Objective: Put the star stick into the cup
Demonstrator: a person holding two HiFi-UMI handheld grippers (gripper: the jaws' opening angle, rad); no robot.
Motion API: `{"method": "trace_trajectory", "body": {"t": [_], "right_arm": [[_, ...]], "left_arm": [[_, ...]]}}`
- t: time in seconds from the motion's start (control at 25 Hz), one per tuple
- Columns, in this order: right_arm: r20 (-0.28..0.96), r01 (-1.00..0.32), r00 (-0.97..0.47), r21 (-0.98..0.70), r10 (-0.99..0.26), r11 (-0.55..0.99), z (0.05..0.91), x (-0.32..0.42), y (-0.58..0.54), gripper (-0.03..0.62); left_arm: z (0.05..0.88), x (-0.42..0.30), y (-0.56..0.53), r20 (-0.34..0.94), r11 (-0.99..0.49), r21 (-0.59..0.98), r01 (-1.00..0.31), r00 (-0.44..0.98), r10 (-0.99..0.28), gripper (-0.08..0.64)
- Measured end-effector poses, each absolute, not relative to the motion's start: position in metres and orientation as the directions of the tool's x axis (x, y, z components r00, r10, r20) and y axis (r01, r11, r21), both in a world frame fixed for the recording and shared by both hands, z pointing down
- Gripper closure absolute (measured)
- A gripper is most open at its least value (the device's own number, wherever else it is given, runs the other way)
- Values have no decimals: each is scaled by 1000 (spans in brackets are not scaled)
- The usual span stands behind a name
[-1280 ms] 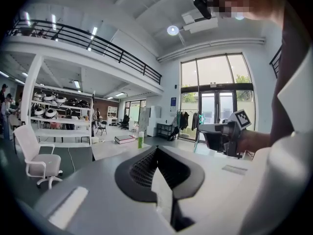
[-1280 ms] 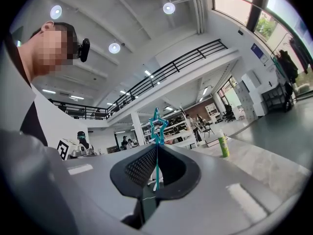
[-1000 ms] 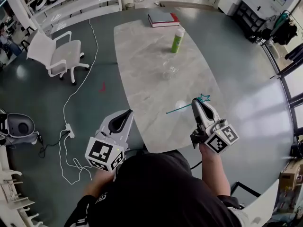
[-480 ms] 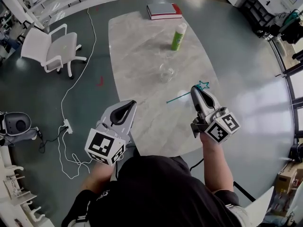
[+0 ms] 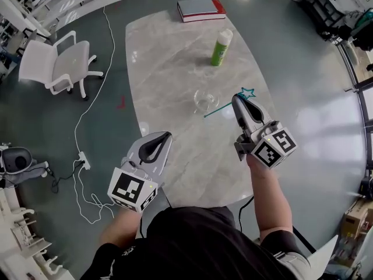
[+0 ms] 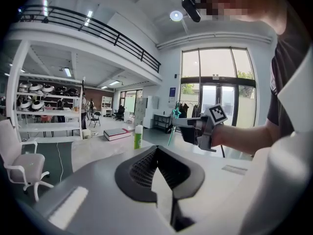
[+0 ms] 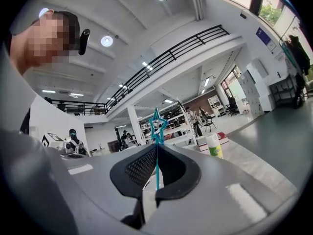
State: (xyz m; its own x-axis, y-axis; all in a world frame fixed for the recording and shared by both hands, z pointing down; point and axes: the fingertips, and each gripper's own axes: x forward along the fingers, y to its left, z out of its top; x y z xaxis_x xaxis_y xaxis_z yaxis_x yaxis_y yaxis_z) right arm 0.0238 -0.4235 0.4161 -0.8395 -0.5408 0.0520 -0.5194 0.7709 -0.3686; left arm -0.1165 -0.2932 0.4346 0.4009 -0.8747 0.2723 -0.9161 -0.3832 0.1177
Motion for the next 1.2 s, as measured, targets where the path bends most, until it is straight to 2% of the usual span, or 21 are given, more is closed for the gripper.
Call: {"method": "trace_trajectory", "body": {"t": [0.28,0.96,1.0,1.08,1.2], "right_arm": [[71,-553,-817,-383,-573,740,451,15,-473,571],[251,-596,-800,-435,-545,674,569,-16,-496,558],[271,-602,-796,-443,-541,664,576,-17,-496,534],[307,-627,-777,-446,-549,638,585,-16,-497,436],[327,-662,-747,-437,-579,608,588,-7,-499,365]], "left_arm": [[463,-118,-319,307,-377,160,-912,409,-859,558],[506,-122,-322,371,-381,203,-902,431,-822,557],[508,-121,-322,379,-381,202,-902,431,-819,558],[511,-121,-319,394,-385,196,-902,432,-812,558],[510,-121,-318,398,-388,189,-902,432,-810,558]]}}
